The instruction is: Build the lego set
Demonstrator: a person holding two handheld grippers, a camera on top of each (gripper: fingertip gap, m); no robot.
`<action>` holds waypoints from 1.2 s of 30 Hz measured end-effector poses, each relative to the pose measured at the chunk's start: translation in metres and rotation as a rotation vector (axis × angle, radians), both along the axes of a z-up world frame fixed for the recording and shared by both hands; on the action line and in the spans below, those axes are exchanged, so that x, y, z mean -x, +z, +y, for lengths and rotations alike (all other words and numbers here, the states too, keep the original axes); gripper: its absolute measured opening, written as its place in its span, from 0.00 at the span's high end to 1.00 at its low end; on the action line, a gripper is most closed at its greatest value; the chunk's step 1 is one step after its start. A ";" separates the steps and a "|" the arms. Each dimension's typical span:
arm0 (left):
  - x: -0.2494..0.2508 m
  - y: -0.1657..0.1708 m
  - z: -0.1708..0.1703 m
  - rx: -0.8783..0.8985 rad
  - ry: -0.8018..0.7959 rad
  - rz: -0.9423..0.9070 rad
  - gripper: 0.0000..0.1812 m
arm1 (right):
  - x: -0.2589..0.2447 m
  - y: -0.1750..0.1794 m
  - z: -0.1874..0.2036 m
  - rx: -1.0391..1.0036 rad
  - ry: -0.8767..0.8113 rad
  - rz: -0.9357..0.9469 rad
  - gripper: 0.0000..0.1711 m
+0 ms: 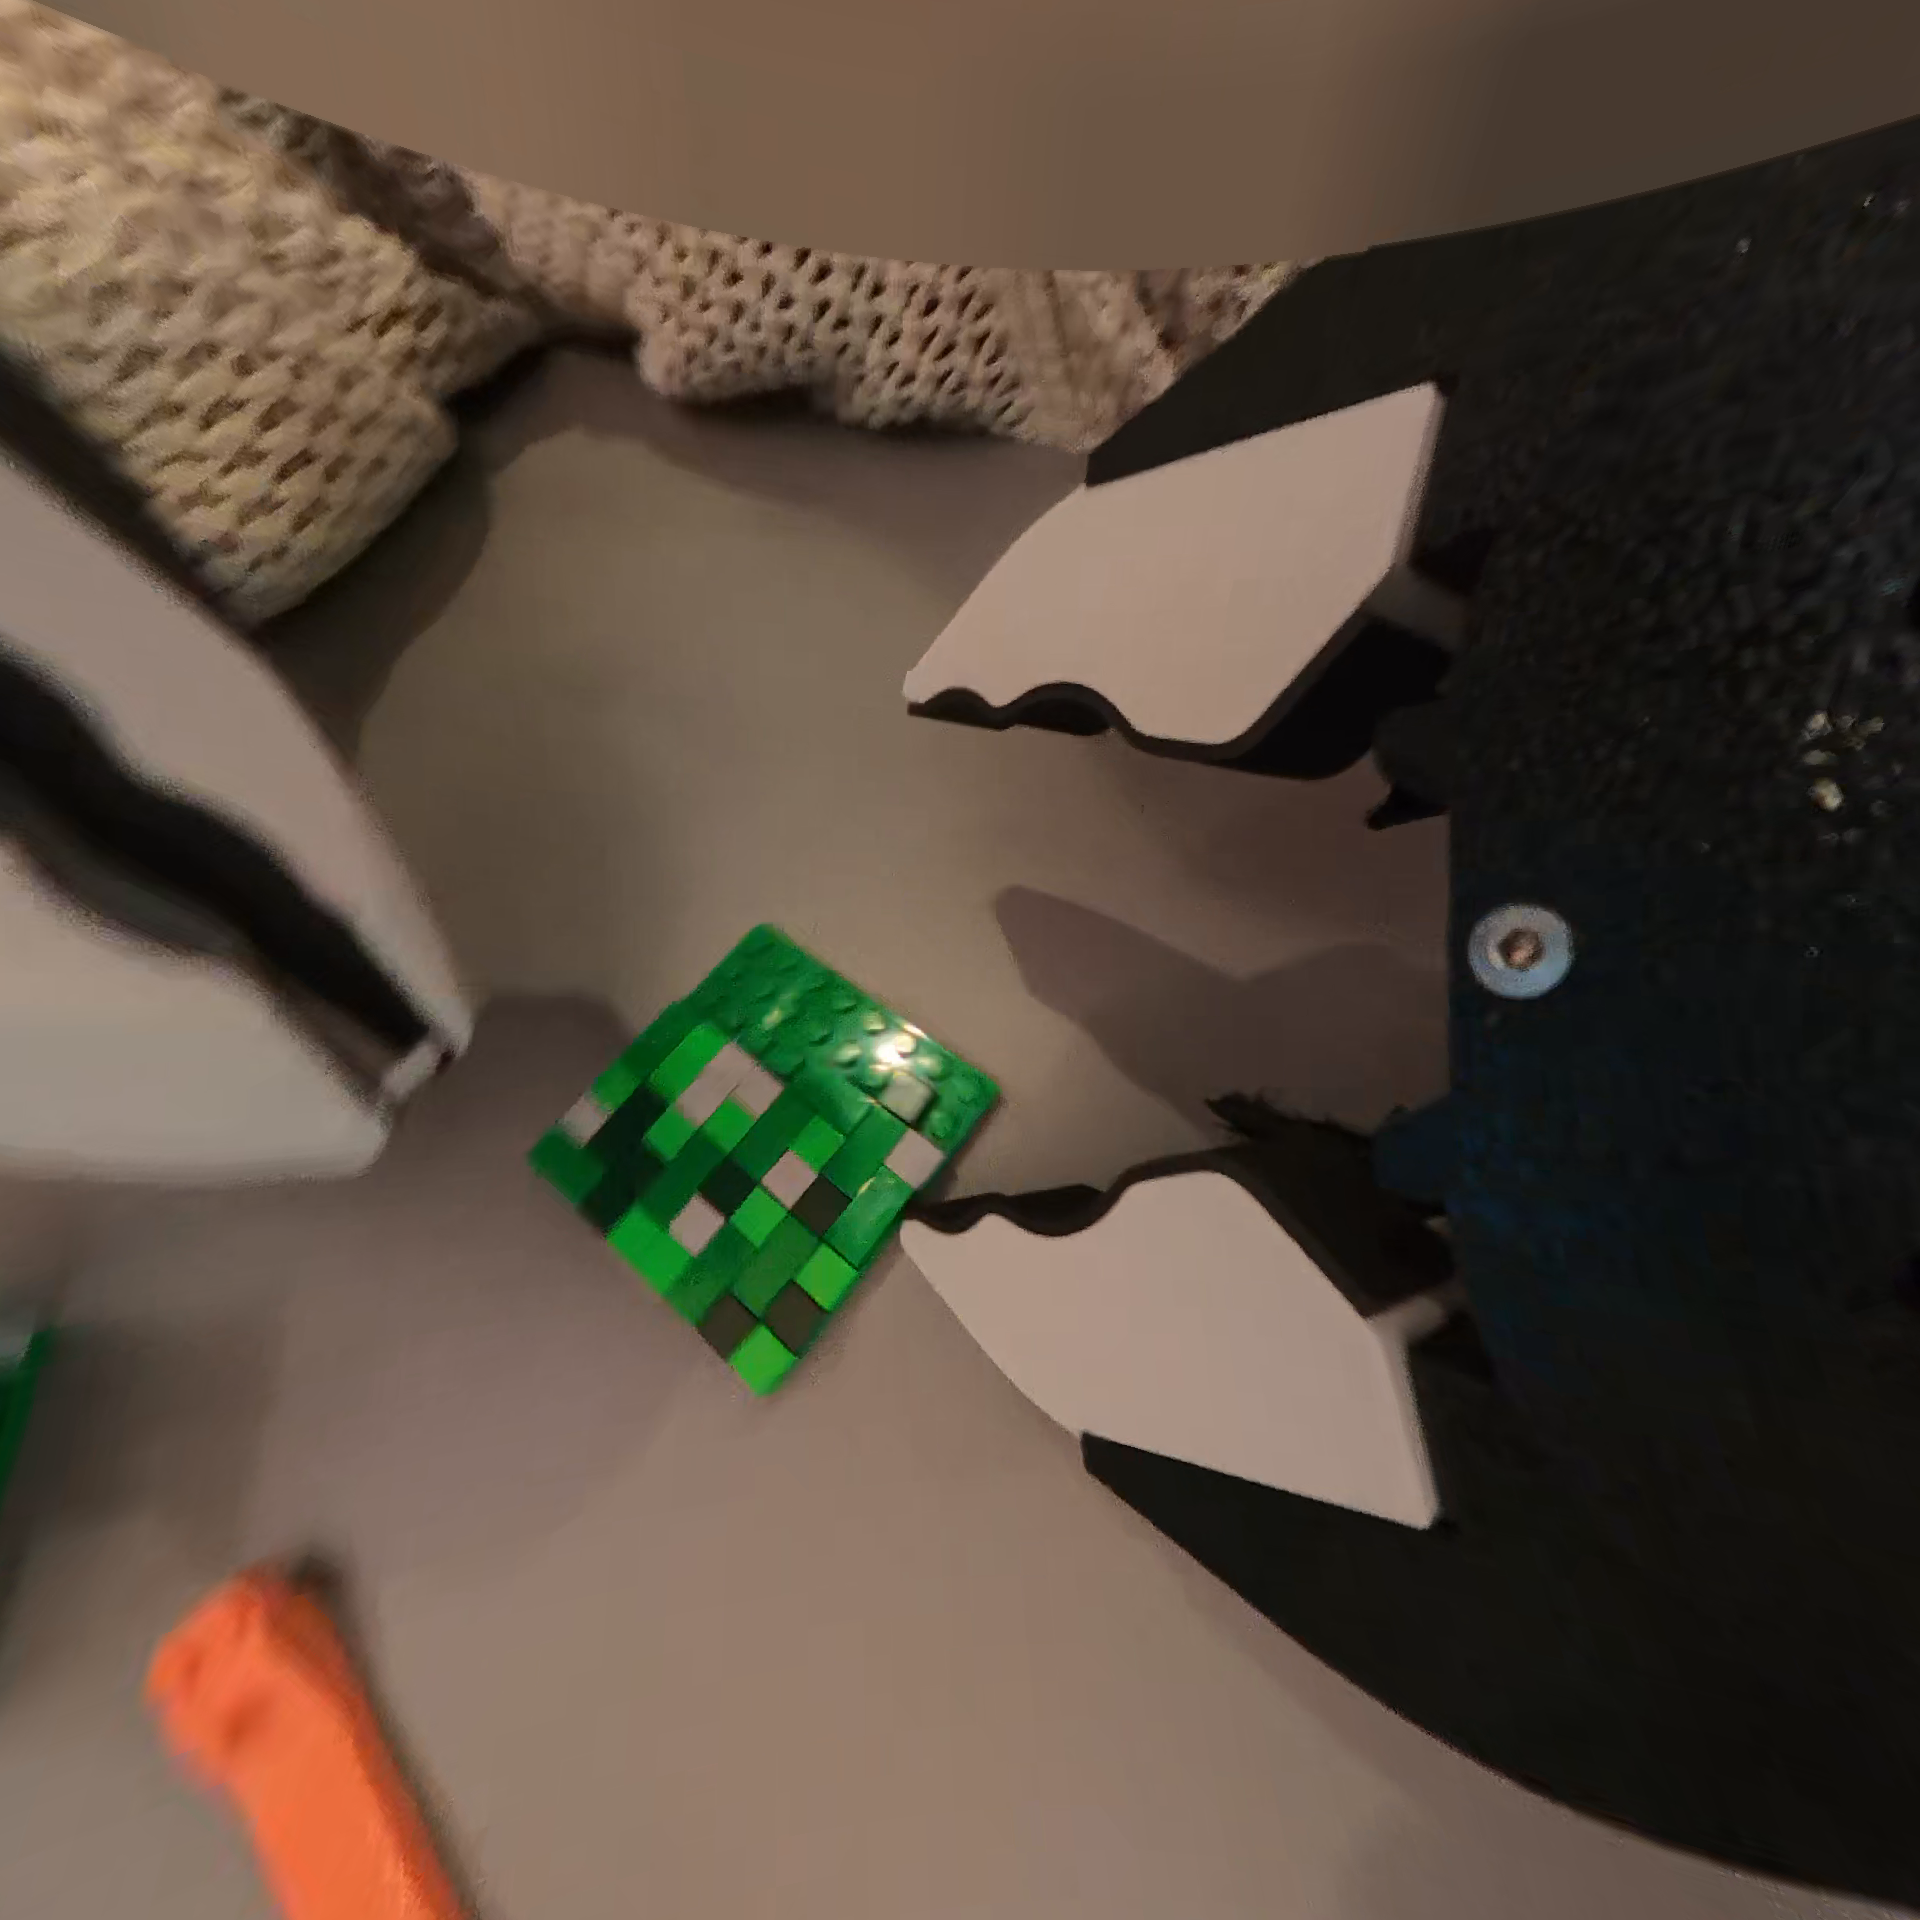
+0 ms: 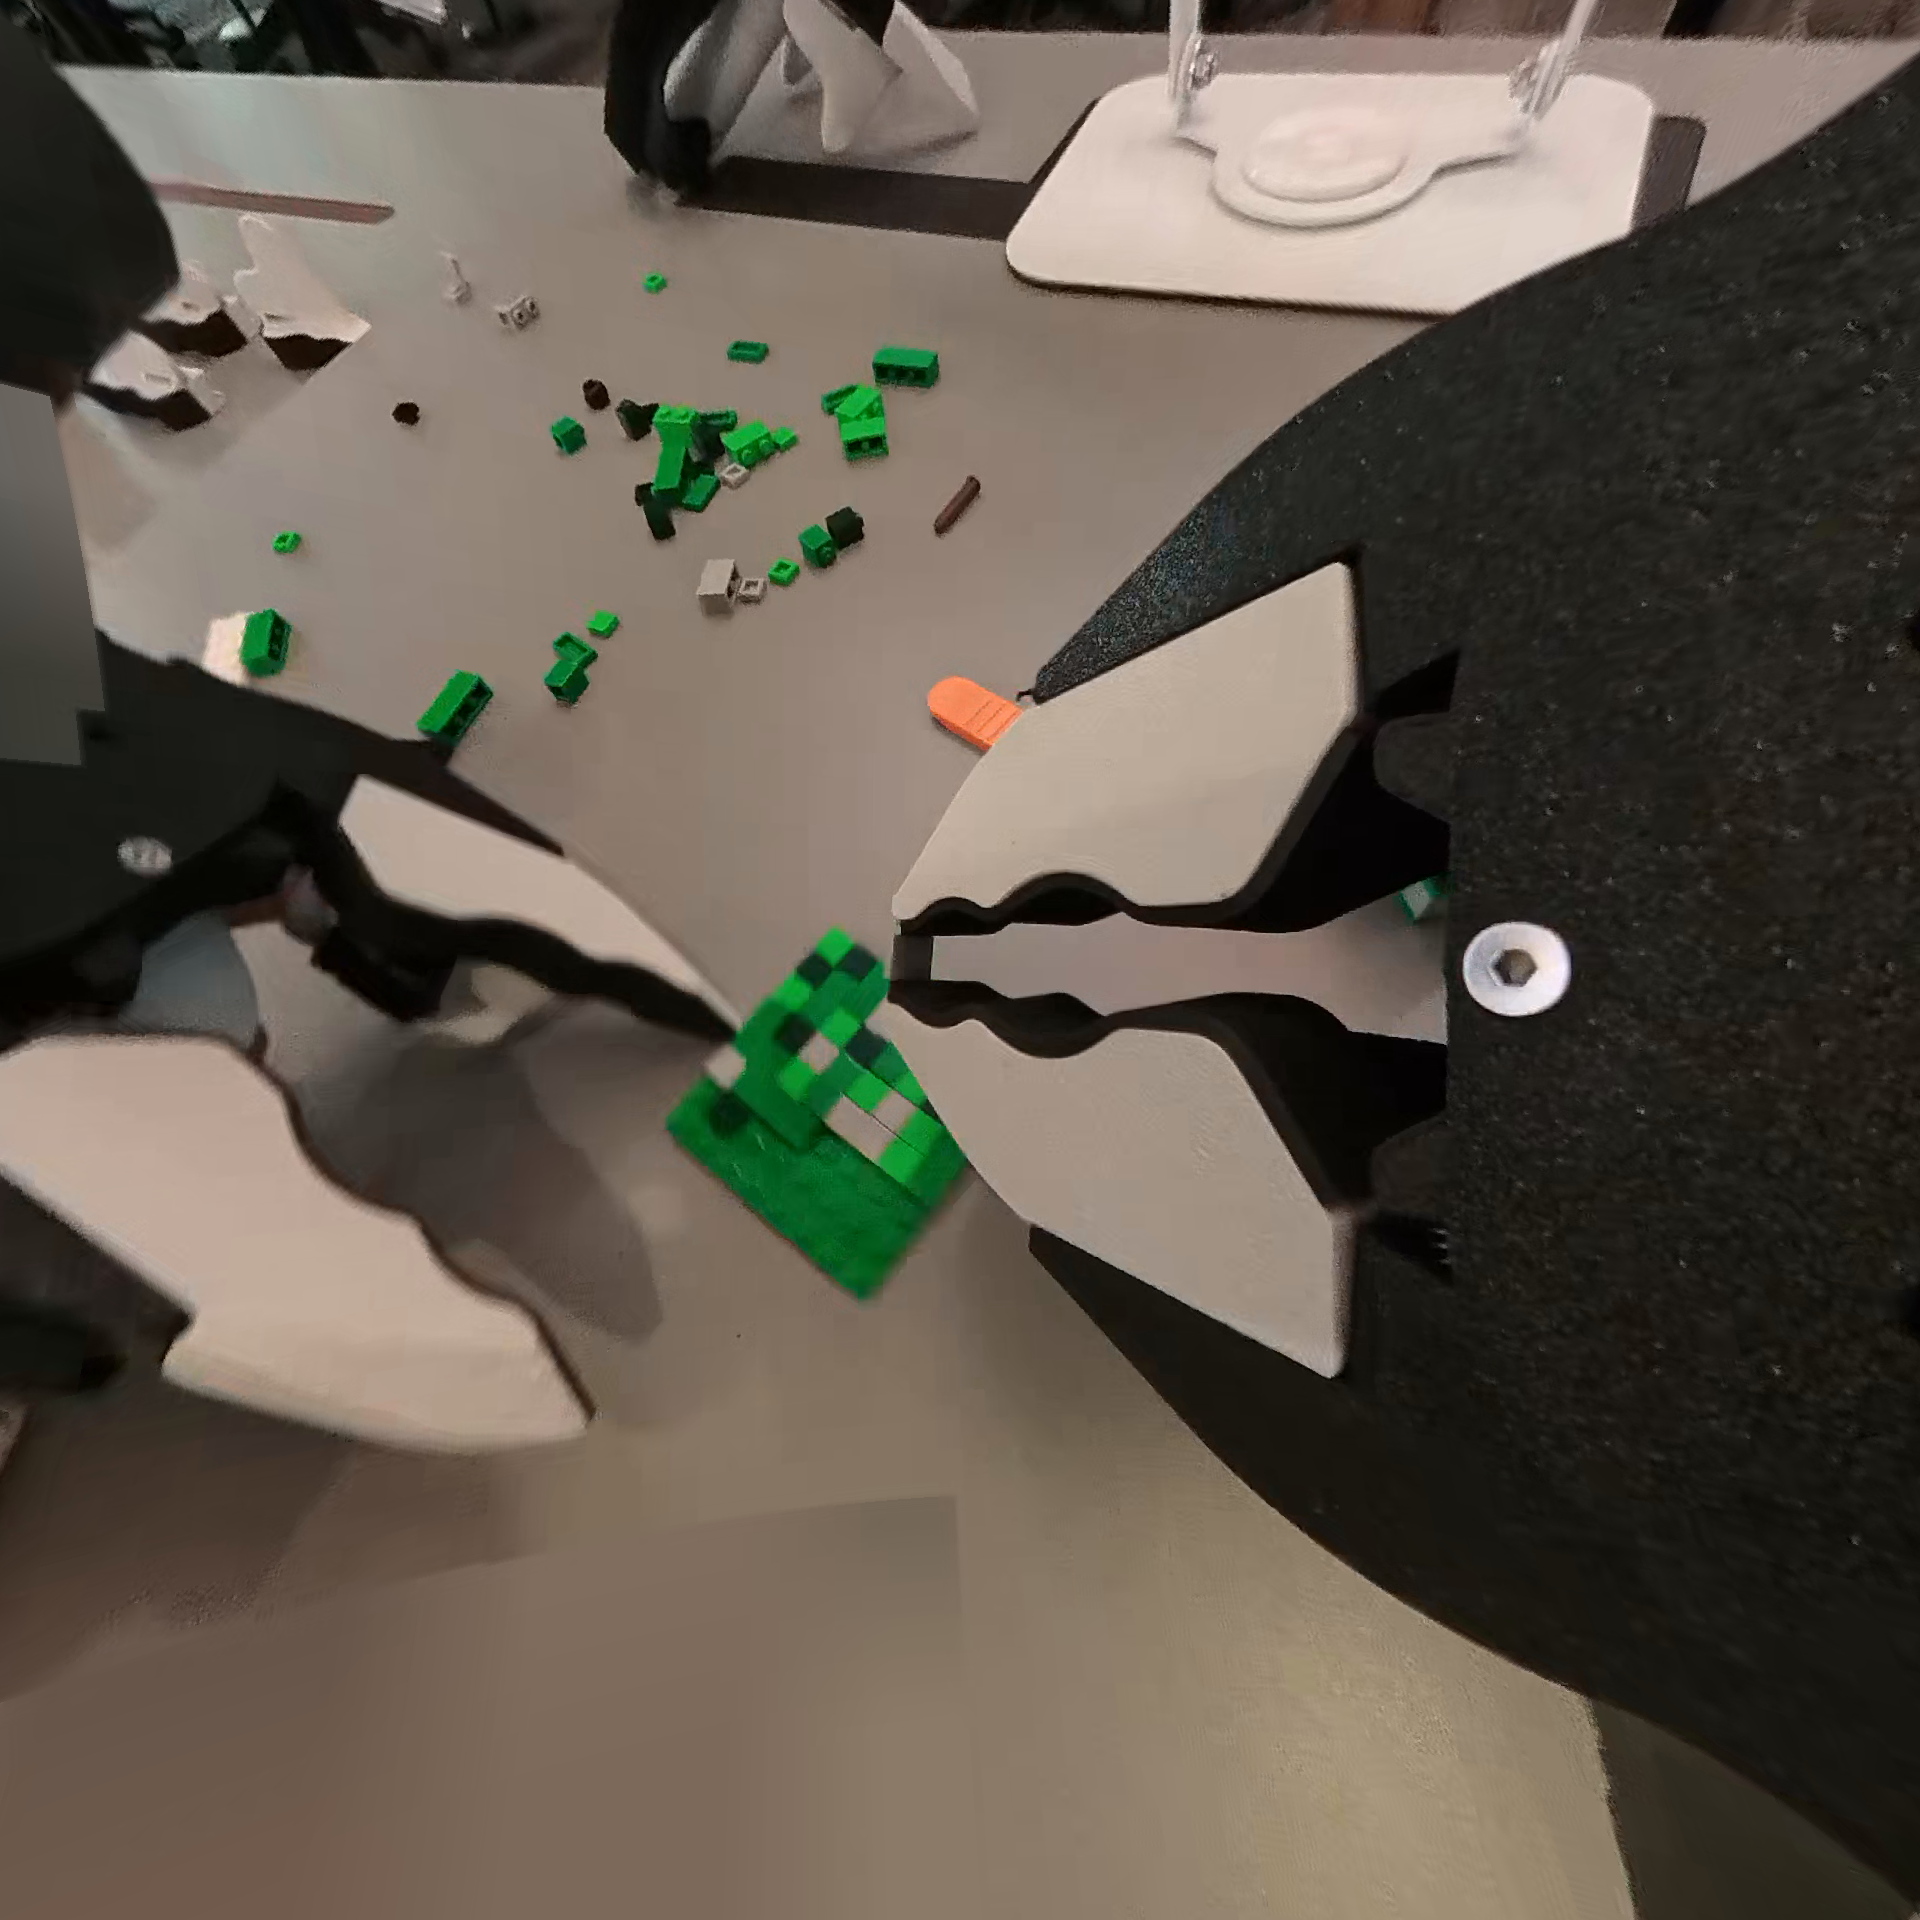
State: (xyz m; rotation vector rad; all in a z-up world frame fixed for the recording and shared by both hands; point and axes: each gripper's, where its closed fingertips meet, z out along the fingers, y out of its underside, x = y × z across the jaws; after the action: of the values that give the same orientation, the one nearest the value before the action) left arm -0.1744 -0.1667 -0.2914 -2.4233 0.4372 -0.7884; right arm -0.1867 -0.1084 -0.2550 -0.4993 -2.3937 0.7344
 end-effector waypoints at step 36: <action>0.002 -0.018 0.040 -0.335 -0.209 0.372 0.64 | -0.025 -0.036 -0.009 -0.055 0.031 -0.286 0.96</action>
State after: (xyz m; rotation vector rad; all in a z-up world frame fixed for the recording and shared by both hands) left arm -0.1765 -0.1272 -0.3091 -2.2235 0.9018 -0.3065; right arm -0.1616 -0.1172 -0.2913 -0.5785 -2.6841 0.6442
